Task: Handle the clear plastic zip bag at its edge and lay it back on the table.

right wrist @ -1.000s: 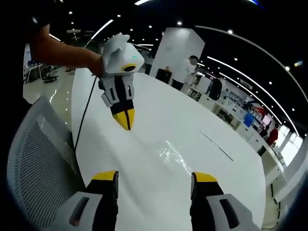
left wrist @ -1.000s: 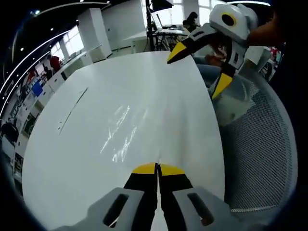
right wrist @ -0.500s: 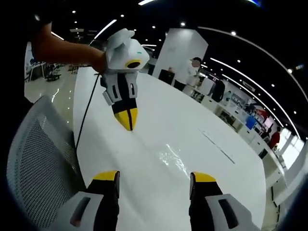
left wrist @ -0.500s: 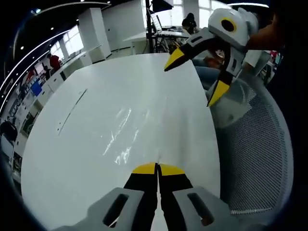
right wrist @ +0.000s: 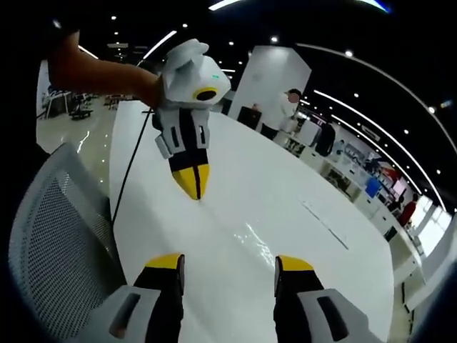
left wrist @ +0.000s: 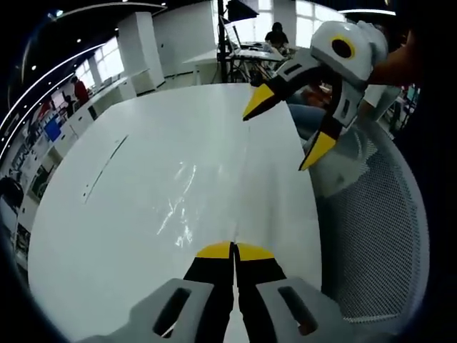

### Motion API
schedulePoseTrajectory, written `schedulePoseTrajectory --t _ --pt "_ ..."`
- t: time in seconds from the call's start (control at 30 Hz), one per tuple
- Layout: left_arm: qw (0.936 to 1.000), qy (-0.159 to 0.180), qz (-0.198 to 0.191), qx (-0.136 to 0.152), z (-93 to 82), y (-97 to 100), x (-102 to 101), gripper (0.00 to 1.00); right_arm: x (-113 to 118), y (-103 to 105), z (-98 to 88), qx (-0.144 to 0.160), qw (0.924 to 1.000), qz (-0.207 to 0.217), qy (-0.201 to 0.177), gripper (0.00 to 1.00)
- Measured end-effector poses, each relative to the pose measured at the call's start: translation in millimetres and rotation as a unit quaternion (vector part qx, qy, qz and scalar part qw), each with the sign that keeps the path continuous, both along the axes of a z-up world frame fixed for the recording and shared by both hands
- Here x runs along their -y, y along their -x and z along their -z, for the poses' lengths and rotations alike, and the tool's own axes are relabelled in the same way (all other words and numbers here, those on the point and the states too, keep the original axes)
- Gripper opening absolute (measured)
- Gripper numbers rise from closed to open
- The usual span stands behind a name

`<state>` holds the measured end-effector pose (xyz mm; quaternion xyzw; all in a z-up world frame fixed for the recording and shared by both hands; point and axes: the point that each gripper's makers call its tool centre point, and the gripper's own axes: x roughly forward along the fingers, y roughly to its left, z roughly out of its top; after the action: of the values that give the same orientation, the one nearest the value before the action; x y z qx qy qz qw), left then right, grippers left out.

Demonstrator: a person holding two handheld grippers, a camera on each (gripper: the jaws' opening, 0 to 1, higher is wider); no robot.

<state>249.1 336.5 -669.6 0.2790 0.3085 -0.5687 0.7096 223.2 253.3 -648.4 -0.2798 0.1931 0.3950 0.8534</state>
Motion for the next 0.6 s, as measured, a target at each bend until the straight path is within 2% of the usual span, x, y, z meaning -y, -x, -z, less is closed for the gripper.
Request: schedulePoseTrajectory --t 0.23,0.47,0.5,0.6 --pt "0.9999 -0.008 0.009 -0.003 1.2 7.5 -0.1 0.0 -9.3 -1.0 -0.2 0.003 0.9999 -0.015 0.004 0.42" --pt "0.9997 -0.014 0.019 -0.005 1.8 13.1 0.5 0.0 -25.1 0.6 4.7 -0.003 0.9988 -0.044 0.019 0.29" --pt "0.9997 -0.014 0.021 -0.006 2.5 13.3 0.2 0.0 -29.8 2.6 7.9 -0.01 0.9977 -0.061 0.028 0.28" --pt "0.9995 -0.017 0.026 -0.007 3.4 14.5 0.7 0.0 -34.2 0.9 8.7 -0.008 0.9974 -0.065 0.029 0.24"
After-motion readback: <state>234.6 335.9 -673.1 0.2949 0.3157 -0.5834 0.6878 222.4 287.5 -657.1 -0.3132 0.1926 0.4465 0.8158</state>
